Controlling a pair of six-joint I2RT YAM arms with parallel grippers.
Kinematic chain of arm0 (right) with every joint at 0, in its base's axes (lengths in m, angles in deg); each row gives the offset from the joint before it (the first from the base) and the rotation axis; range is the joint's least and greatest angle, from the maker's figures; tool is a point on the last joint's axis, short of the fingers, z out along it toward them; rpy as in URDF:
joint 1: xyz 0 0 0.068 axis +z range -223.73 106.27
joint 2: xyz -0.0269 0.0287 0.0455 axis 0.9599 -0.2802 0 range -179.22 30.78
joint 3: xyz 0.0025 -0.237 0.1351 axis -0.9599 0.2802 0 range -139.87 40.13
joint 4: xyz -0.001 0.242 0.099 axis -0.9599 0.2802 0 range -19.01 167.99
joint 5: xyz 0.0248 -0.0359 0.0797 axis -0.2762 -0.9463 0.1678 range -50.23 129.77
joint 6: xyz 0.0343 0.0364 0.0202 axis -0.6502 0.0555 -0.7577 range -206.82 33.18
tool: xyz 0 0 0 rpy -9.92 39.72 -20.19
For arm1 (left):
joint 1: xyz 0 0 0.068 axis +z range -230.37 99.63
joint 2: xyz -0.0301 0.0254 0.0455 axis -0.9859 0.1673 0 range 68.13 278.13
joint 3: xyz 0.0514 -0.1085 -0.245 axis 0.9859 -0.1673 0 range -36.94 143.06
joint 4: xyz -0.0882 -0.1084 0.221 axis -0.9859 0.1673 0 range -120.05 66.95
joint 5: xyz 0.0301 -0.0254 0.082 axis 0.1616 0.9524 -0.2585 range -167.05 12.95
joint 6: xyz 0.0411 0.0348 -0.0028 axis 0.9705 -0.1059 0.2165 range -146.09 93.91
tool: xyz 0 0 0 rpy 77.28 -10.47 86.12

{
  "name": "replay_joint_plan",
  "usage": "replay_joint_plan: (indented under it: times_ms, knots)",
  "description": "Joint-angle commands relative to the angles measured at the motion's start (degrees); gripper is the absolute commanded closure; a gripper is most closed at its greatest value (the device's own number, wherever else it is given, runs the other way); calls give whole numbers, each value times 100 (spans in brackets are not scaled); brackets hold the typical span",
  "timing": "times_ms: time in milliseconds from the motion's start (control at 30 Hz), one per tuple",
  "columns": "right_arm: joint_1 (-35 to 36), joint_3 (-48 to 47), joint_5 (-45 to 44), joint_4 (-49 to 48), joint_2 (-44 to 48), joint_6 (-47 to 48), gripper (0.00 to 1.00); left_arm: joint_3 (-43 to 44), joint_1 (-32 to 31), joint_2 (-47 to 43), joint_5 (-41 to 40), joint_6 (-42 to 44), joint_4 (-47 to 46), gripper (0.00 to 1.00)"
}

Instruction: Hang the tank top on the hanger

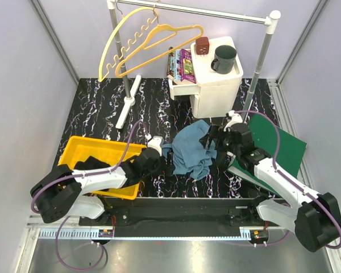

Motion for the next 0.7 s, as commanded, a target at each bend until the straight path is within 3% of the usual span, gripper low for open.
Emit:
replay_joint_plan:
  times_ms: [0, 300, 533, 667]
  knots:
    - [437, 41, 138, 393, -51, -44, 1, -179, 68, -124, -273, -298, -558, 1]
    - [1079, 200, -29, 1202, 327, -210, 4, -733, 517, -660, -519, -422, -410, 1]
    - [1247, 323, -381, 1448, 230, -456, 5, -637, 534, -1012, -922, -272, 4, 1]
    - [1396, 340, -372, 1440, -41, -544, 6, -286, 534, -968, -1590, -141, 636, 1]
